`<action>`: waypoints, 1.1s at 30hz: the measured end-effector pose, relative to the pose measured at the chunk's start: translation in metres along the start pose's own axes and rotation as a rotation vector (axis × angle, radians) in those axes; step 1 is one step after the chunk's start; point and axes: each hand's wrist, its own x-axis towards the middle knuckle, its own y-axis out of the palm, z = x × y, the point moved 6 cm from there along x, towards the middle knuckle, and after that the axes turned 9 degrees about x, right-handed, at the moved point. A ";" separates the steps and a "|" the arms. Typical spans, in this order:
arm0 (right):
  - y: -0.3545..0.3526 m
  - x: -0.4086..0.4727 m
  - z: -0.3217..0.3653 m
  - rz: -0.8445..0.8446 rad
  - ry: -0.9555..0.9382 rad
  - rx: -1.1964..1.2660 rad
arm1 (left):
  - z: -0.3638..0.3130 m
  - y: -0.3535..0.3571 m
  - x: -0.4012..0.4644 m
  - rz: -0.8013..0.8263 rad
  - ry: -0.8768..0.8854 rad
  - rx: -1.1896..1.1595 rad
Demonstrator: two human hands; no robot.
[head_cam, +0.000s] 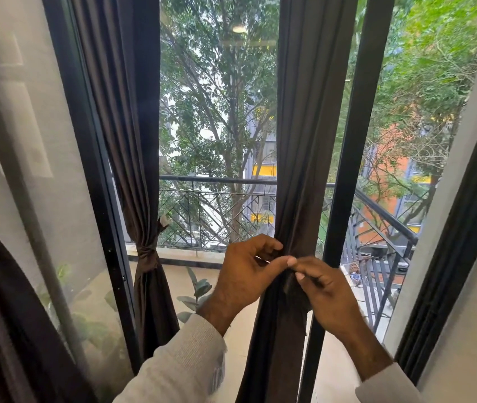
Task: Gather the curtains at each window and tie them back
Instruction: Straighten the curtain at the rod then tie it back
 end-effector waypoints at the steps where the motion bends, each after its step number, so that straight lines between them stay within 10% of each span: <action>1: 0.000 -0.001 -0.001 0.018 -0.005 0.012 | 0.000 0.001 0.001 -0.005 -0.005 0.004; 11: -0.040 -0.001 -0.018 -0.272 0.236 0.009 | -0.005 -0.004 0.002 0.136 -0.067 -0.118; 17: -0.029 -0.032 0.012 -0.490 -0.044 -0.275 | -0.002 -0.009 0.009 0.109 -0.056 0.064; 23: 0.019 -0.053 0.018 -0.263 -0.325 -0.789 | -0.004 -0.002 0.000 0.118 -0.091 0.076; 33: 0.020 -0.048 0.009 0.019 -0.410 -0.715 | -0.006 -0.003 0.001 0.184 -0.028 0.113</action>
